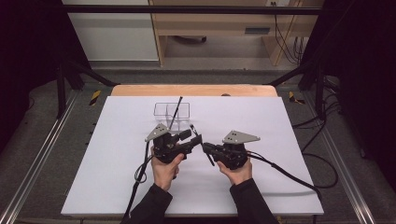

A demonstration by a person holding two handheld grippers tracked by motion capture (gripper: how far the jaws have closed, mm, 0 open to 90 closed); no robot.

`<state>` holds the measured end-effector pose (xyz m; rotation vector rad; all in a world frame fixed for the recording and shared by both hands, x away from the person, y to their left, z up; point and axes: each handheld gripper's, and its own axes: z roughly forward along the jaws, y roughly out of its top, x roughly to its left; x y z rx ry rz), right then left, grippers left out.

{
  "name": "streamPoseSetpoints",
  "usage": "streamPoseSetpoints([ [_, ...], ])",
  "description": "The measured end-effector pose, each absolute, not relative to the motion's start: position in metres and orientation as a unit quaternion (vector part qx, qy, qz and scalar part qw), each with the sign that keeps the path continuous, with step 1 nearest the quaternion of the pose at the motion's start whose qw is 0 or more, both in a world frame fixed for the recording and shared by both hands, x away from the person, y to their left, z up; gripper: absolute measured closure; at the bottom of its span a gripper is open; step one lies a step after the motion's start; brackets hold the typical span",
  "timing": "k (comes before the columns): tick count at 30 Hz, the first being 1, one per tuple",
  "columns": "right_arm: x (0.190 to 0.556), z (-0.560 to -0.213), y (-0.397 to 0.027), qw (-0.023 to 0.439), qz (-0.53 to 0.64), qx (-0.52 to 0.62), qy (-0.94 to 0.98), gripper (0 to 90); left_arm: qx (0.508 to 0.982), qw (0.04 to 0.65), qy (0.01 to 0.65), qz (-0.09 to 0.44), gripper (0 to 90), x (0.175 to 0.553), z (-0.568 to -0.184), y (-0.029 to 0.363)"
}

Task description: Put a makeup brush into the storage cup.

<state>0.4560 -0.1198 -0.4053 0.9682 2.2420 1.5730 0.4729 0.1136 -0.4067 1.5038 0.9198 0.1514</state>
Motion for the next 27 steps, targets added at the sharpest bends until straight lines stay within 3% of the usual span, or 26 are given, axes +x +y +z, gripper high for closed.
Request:
streamPoseSetpoints([
  [27, 0.4556, -0.4043, -0.1186, 0.106, 0.543, 0.329, 0.765, 84.3, 0.641, 0.646, 0.41, 0.053, 70.2, 0.4719, -0.4081, 0.1066],
])
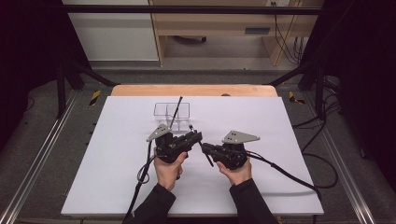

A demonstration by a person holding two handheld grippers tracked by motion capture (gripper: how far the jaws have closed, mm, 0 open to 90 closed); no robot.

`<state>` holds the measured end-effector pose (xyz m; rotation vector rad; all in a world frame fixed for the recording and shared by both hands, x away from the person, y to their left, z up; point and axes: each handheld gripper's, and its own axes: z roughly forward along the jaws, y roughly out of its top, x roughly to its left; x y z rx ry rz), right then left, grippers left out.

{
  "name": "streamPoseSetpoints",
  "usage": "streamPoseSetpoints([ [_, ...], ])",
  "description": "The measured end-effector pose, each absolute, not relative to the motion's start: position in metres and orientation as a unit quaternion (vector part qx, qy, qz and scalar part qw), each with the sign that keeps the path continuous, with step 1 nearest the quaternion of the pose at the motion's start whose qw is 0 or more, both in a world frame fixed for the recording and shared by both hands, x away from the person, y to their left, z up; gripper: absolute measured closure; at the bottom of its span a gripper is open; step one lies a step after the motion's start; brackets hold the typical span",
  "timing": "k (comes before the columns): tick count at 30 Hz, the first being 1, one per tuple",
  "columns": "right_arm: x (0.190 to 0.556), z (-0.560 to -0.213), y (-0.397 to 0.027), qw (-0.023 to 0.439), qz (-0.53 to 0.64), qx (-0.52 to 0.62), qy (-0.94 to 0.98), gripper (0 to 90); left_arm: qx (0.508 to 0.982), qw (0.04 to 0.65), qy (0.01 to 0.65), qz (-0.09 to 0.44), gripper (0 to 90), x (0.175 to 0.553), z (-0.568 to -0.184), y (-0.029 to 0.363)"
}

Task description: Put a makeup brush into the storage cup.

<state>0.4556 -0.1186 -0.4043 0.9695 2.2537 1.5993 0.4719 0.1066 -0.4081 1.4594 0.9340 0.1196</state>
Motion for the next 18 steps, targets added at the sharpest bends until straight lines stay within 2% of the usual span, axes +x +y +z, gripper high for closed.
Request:
streamPoseSetpoints([
  [13, 0.4554, -0.4046, -0.1172, 0.107, 0.54, 0.328, 0.767, 84.2, 0.635, 0.656, 0.407, 0.04, 81.4, 0.4689, -0.4091, 0.104],
  [18, 0.4553, -0.4048, -0.1141, 0.113, 0.534, 0.326, 0.772, 84.1, 0.637, 0.655, 0.403, 0.05, 82.8, 0.4668, -0.4089, 0.1029],
])
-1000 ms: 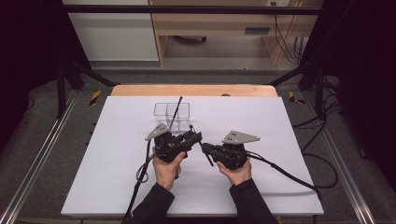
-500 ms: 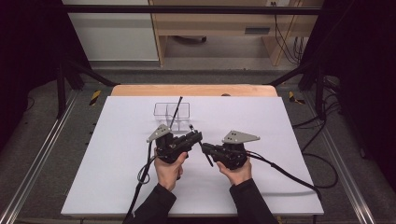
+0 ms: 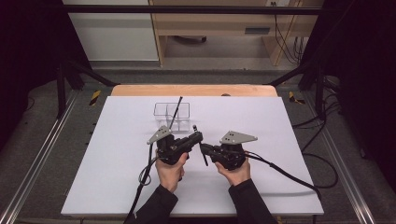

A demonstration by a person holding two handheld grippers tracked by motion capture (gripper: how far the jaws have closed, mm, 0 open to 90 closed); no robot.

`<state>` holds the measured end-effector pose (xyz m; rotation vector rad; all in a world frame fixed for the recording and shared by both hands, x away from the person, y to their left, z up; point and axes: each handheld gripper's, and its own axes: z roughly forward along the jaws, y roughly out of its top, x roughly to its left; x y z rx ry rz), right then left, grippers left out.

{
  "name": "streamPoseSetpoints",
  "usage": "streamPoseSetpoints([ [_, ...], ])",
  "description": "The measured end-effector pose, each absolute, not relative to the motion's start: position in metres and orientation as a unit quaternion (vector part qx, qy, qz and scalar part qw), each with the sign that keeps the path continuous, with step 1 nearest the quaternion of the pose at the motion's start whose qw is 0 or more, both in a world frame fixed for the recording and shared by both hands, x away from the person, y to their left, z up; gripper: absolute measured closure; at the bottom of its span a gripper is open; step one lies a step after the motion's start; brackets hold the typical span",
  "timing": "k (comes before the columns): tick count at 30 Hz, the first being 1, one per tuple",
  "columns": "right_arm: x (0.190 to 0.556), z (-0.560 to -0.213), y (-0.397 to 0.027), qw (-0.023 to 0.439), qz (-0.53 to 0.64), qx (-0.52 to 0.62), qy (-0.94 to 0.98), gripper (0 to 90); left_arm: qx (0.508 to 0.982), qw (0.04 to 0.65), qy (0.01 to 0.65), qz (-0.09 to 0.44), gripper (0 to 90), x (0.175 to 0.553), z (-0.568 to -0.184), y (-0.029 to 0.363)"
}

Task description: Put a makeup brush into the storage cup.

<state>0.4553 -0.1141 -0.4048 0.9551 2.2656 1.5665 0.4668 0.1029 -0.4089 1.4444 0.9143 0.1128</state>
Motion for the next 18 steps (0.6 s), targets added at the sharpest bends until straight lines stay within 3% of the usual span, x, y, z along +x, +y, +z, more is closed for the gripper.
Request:
streamPoseSetpoints([
  [9, 0.456, -0.405, -0.113, 0.111, 0.535, 0.324, 0.772, 83.2, 0.642, 0.653, 0.397, 0.057, 82.9, 0.466, -0.408, 0.103],
  [15, 0.455, -0.406, -0.113, 0.115, 0.536, 0.325, 0.77, 69.5, 0.647, 0.65, 0.391, 0.075, 82.8, 0.465, -0.404, 0.108],
  [18, 0.455, -0.403, -0.115, 0.129, 0.533, 0.33, 0.768, 56.8, 0.653, 0.645, 0.387, 0.087, 82.8, 0.464, -0.4, 0.114],
])
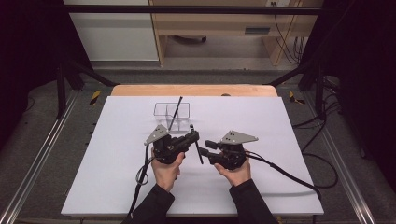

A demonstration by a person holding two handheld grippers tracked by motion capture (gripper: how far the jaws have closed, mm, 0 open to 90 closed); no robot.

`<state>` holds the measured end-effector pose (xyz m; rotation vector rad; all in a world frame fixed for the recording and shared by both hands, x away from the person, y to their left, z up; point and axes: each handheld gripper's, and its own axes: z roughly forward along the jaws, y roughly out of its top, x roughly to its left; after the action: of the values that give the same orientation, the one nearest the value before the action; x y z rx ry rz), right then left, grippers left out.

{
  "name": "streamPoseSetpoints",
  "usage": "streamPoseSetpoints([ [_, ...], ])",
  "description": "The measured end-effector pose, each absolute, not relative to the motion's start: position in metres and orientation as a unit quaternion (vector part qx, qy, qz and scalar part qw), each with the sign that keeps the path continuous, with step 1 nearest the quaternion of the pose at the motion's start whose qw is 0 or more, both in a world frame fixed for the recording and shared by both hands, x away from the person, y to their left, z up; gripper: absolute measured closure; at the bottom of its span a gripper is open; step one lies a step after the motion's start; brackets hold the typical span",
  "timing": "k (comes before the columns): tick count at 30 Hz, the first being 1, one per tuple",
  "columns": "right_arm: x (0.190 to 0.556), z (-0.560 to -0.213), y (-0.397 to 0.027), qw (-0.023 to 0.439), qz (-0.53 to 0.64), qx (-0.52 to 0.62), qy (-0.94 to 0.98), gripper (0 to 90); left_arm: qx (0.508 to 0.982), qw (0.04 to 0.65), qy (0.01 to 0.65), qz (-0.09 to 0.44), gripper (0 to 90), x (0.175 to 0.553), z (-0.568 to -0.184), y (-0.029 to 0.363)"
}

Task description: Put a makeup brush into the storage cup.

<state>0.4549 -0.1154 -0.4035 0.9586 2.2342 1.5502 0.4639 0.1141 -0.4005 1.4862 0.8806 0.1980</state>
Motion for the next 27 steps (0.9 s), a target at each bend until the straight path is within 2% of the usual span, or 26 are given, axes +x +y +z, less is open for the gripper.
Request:
streamPoseSetpoints([
  [1, 0.455, -0.403, -0.115, 0.129, 0.533, 0.33, 0.768, 56.8, 0.653, 0.645, 0.387, 0.087, 82.8, 0.464, -0.4, 0.114],
  [2, 0.455, -0.403, -0.116, 0.135, 0.53, 0.333, 0.768, 51.2, 0.656, 0.643, 0.384, 0.093, 82.8, 0.463, -0.398, 0.117],
  [4, 0.455, -0.402, -0.117, 0.136, 0.528, 0.334, 0.769, 48.1, 0.657, 0.642, 0.383, 0.096, 82.7, 0.463, -0.397, 0.119],
  [6, 0.455, -0.402, -0.117, 0.145, 0.52, 0.338, 0.771, 40.0, 0.66, 0.639, 0.381, 0.102, 82.7, 0.463, -0.395, 0.122],
  [13, 0.454, -0.403, -0.122, 0.162, 0.507, 0.345, 0.773, 26.6, 0.671, 0.628, 0.376, 0.12, 82.6, 0.461, -0.385, 0.135],
  [17, 0.454, -0.403, -0.127, 0.166, 0.508, 0.353, 0.768, 22.8, 0.674, 0.624, 0.375, 0.127, 82.6, 0.46, -0.382, 0.141],
  [18, 0.453, -0.403, -0.129, 0.171, 0.503, 0.355, 0.769, 19.3, 0.675, 0.622, 0.375, 0.131, 82.6, 0.46, -0.38, 0.144],
  [27, 0.45, -0.402, -0.151, 0.17, 0.515, 0.378, 0.751, 15.5, 0.678, 0.614, 0.376, 0.149, 82.6, 0.461, -0.373, 0.158],
])
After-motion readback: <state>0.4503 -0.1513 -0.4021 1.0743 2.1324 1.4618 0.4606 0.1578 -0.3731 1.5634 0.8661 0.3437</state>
